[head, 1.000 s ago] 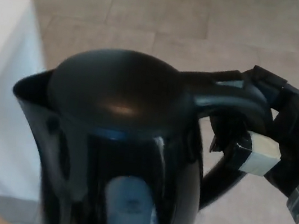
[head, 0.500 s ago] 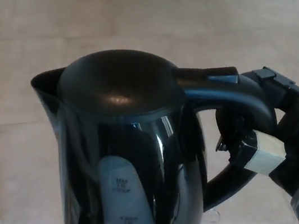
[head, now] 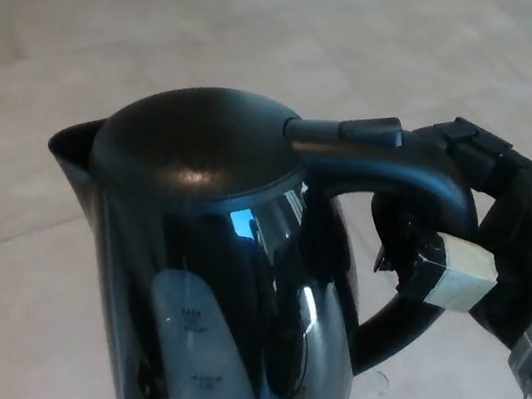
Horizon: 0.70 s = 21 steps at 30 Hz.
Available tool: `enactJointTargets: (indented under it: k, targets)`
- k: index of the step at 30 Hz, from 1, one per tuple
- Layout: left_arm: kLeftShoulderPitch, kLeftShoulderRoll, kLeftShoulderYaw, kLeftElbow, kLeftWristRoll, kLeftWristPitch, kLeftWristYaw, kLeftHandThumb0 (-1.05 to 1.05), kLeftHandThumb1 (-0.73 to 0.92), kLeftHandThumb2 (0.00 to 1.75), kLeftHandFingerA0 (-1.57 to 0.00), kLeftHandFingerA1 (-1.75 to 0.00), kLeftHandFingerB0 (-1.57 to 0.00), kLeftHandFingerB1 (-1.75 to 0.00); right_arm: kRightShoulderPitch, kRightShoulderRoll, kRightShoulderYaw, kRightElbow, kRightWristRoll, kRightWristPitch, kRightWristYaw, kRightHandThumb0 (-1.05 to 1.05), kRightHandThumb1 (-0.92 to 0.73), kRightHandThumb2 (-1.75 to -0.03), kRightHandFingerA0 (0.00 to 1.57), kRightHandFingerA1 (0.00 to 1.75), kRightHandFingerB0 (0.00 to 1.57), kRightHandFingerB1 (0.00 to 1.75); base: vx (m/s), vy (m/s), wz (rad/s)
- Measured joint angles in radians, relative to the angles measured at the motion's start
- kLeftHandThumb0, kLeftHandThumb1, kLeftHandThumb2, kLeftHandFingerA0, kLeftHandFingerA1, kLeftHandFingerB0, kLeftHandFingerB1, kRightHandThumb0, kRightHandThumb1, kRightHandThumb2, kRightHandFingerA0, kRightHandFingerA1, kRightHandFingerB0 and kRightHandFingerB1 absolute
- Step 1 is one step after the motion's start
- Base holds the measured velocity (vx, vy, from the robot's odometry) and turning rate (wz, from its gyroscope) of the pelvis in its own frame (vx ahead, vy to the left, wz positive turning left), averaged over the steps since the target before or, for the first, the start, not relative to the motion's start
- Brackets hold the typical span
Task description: Pick up a kettle on a counter using the right hand and walk towards another counter and put the kettle near the coffee maker
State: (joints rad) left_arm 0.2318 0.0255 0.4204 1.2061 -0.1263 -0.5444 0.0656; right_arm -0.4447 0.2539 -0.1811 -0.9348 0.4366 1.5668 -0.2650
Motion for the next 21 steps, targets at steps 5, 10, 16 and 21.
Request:
enactJointTargets:
  k: [5,10,16,21]
  targets:
    - [0.002,0.0,-0.006,0.001,0.0,-0.001,0.001,-0.09,0.4,1.2,-1.56,-1.5,-1.33,-1.43,-0.001,0.0,0.006,-0.001,0.0,-0.013,0.0,-0.18,-0.4,-1.39,1.02,1.75,0.88,1.5,0.11,0.005,-0.56]
    - [0.003,-0.014,-0.014,0.0,0.001,-0.001,0.001,-0.09,0.43,1.14,-1.57,-1.46,-1.4,-1.36,-0.001,0.0,0.005,-0.002,-0.005,-0.027,-0.01,-0.23,-0.43,-1.36,0.99,1.75,0.83,1.51,0.11,0.053,-0.53]
    - [0.022,-0.02,-0.016,0.002,0.001,0.001,0.003,-0.08,0.41,1.21,-1.56,-1.49,-1.3,-1.45,0.0,0.0,0.013,-0.002,-0.006,-0.042,-0.017,-0.23,-0.45,-1.35,1.0,1.75,0.8,1.54,0.13,0.223,-0.38]
    - [0.018,-0.002,-0.014,0.006,0.001,0.001,0.004,-0.07,0.45,1.18,-1.57,-1.48,-1.34,-1.4,0.0,0.0,0.03,-0.001,0.0,-0.068,-0.02,-0.22,-0.45,-1.36,1.02,1.75,0.86,1.48,0.16,0.227,-0.19]
